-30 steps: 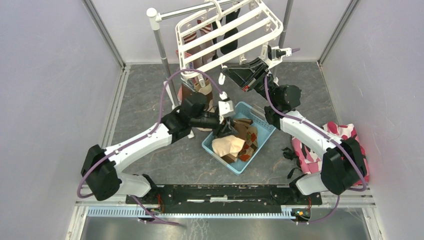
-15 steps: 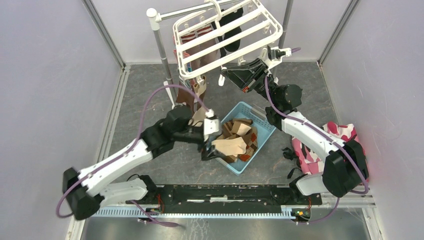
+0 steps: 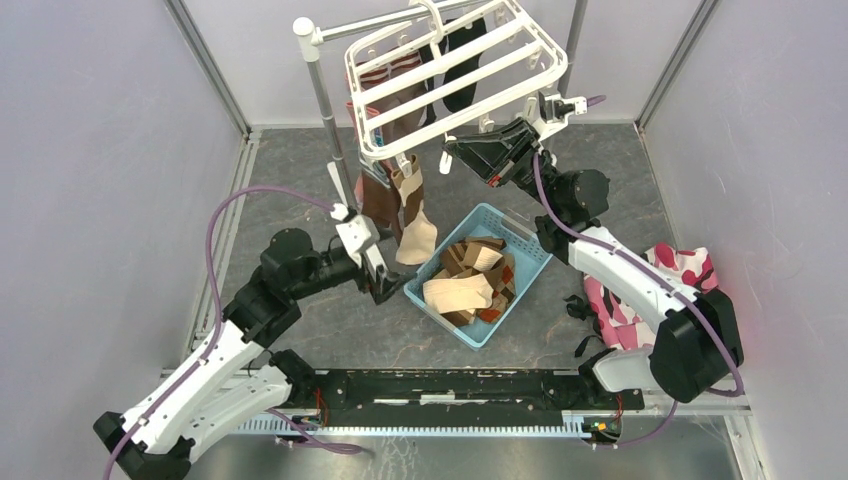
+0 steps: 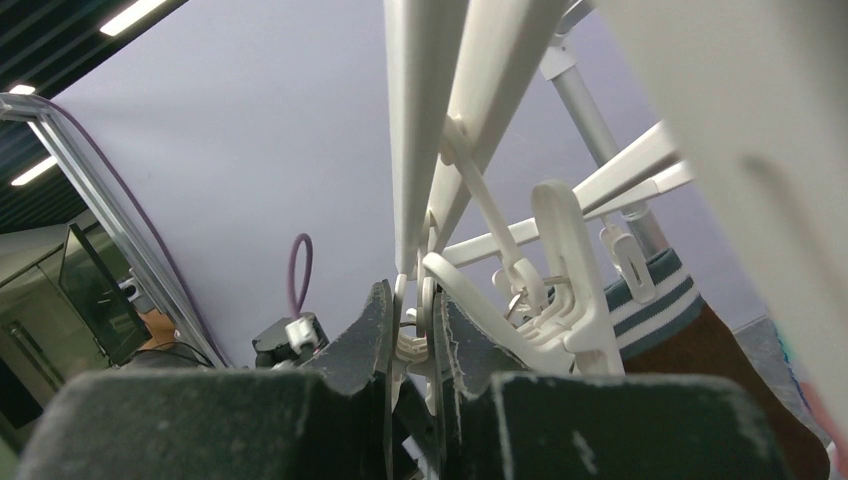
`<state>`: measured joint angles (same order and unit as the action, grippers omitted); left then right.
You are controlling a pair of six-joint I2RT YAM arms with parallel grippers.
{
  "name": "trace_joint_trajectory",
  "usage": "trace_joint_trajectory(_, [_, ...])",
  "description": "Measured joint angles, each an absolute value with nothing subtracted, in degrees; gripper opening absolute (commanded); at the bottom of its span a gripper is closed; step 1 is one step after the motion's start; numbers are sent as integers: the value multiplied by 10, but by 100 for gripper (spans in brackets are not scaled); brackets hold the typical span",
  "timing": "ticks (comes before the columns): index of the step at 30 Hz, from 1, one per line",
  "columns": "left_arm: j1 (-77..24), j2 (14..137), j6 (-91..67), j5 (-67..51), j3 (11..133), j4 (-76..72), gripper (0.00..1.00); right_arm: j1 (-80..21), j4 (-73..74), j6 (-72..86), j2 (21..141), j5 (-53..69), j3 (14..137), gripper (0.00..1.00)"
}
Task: Remove the socks clipped to the hanger
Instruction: Remove the sock from the hanger.
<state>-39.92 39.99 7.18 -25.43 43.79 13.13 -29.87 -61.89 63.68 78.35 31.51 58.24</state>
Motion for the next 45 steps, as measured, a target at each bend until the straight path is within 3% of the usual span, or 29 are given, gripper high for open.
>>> trace_joint_trajectory(8, [-338,491,7,-213,472,40,98,-298,-610,630,769,315,578,9])
trace_joint_trajectory(14, [-338,548,-11,-245,501,15,87,-297,-597,626,768,316,569,9])
trace_joint_trajectory(19, [-338,565,-10,-256,520,6,58,-295,-591,626,767,318,568,11])
trace_joint_trajectory(23, [-337,573,-10,-257,534,3,21,-295,-588,626,764,321,568,22])
trace_joint_trajectory(27, [-335,575,-3,-257,541,3,4,-294,-577,615,759,326,568,40])
trace_joint_trajectory(32, [-334,573,-1,-275,549,4,2,-294,-552,594,745,358,565,57])
trace_joint_trajectory(45, [-334,567,-70,-402,590,4,2,-316,-471,455,661,420,413,68])
